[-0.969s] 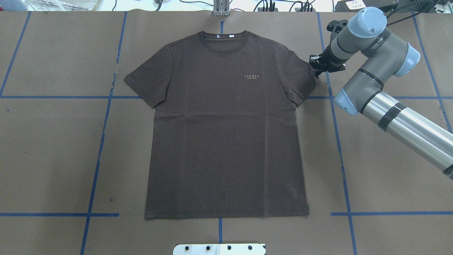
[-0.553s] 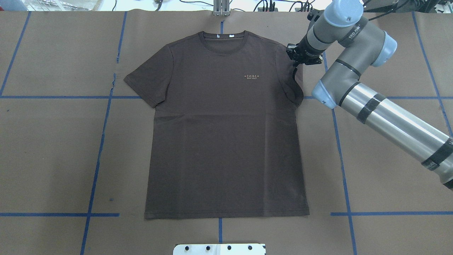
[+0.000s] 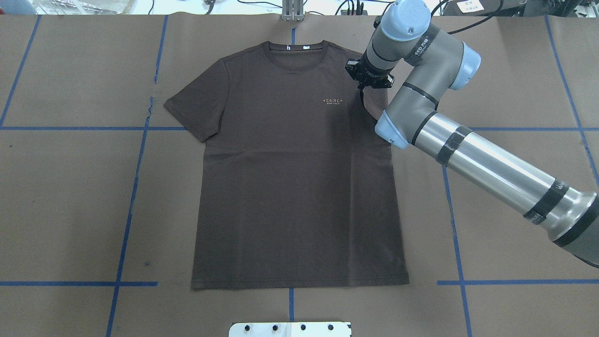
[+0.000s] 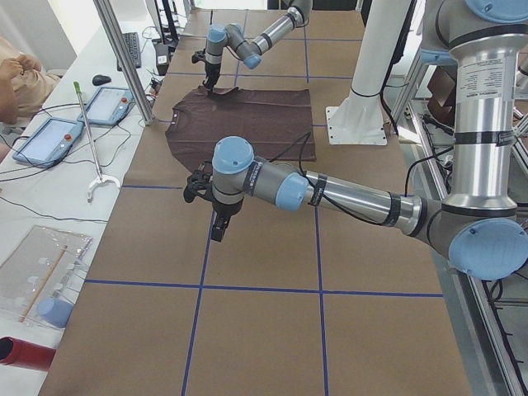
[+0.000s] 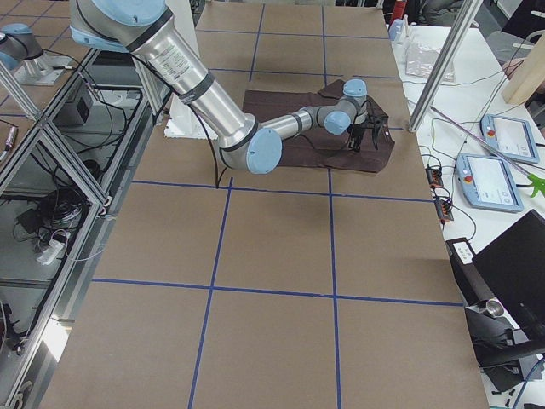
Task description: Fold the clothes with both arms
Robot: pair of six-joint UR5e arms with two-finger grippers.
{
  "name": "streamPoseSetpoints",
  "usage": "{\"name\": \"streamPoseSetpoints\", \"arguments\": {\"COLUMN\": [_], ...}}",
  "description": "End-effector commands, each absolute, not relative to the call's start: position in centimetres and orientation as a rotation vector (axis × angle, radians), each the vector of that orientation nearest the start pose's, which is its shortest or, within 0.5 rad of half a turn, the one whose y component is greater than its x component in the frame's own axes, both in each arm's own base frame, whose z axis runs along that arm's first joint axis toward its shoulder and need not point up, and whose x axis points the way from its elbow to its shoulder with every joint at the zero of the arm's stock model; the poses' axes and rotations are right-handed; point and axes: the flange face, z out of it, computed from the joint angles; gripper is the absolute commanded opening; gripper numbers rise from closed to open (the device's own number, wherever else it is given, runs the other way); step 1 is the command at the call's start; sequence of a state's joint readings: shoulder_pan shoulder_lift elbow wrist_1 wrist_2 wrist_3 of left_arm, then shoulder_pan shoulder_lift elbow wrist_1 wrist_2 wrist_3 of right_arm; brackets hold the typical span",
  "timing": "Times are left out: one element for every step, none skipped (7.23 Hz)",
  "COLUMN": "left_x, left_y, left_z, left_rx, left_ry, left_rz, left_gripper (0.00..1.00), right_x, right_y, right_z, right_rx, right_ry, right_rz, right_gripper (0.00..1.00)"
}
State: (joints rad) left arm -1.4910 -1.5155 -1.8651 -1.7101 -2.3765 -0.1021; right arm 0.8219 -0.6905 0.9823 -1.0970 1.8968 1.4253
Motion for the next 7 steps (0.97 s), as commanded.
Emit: {"name": "streamPoseSetpoints", "arguments": {"left_x": [-1.7, 0.4, 1.5, 3.8, 7.7, 12.1, 18.7], "left_y": [-48.6, -49.3, -50.7, -52.6, -53.2, -54.5, -56.7], "left_z": [51.6, 51.0, 49.8, 46.7, 44.6, 41.5, 39.2], "left_rx": [0.286, 0.290, 0.290, 0.288, 0.300, 0.294, 0.241], "left_ry": [0.872, 0.939, 0.946, 0.973, 1.000, 1.029, 0.998], "left_rz": [0.155, 0.209, 0.190, 0.161, 0.205, 0.214, 0.141], "left_gripper": [1.00, 1.00, 1.00, 0.99, 0.96, 0.96, 0.97], "right_x": [-51.2, -51.5, -51.0, -49.0, -46.1, -43.2, -40.6], "right_y": [-70.3, -70.4, -70.0, -67.9, -64.4, -61.1, -58.9], "right_z": [30.3, 28.1, 26.1, 25.1, 27.0, 28.7, 29.4], "right_rx": [0.113, 0.119, 0.114, 0.126, 0.110, 0.078, 0.082], "right_ry": [-0.796, -0.819, -0.862, -0.928, -0.978, -1.024, -1.048], "right_rz": [0.537, 0.544, 0.578, 0.559, 0.533, 0.501, 0.490], "right_gripper": [0.59, 0.84, 1.00, 1.00, 1.00, 1.00, 1.00]}}
